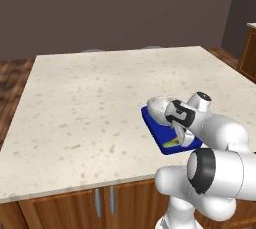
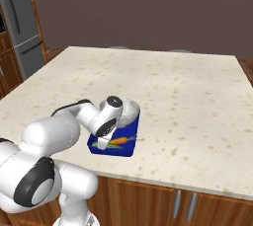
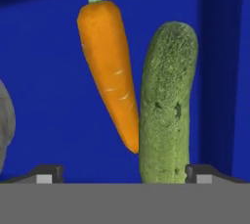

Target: Place the two vegetables and bowl onto the tray for setting up a vegetable dip station.

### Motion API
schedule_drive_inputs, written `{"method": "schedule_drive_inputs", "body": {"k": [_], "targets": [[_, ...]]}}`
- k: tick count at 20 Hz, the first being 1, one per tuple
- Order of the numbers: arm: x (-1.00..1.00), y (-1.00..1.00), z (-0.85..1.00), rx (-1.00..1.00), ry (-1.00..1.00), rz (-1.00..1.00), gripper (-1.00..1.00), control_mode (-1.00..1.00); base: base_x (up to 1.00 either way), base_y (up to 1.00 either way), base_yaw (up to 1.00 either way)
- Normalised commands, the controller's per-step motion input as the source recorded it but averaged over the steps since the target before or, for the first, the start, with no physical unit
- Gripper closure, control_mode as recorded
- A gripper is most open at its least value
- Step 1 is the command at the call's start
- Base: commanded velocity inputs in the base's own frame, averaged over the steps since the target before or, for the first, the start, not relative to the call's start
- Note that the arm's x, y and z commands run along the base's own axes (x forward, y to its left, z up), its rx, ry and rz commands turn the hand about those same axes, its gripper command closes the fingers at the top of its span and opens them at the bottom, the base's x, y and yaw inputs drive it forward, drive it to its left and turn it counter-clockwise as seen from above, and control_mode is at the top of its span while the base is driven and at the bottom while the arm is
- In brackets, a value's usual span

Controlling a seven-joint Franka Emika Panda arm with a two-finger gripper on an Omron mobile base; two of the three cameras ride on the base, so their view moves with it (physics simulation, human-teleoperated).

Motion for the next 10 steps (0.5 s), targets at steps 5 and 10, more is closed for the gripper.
{"method": "schedule_drive_inputs", "body": {"k": [5,10], "targets": [[-0.13,0.00,0.08,0.00,-0.01,0.02,-1.00,-1.00,0.00,0.00,0.00],[-0.24,0.00,0.07,0.00,-0.05,0.05,-1.00,-1.00,0.00,0.00,0.00]]}}
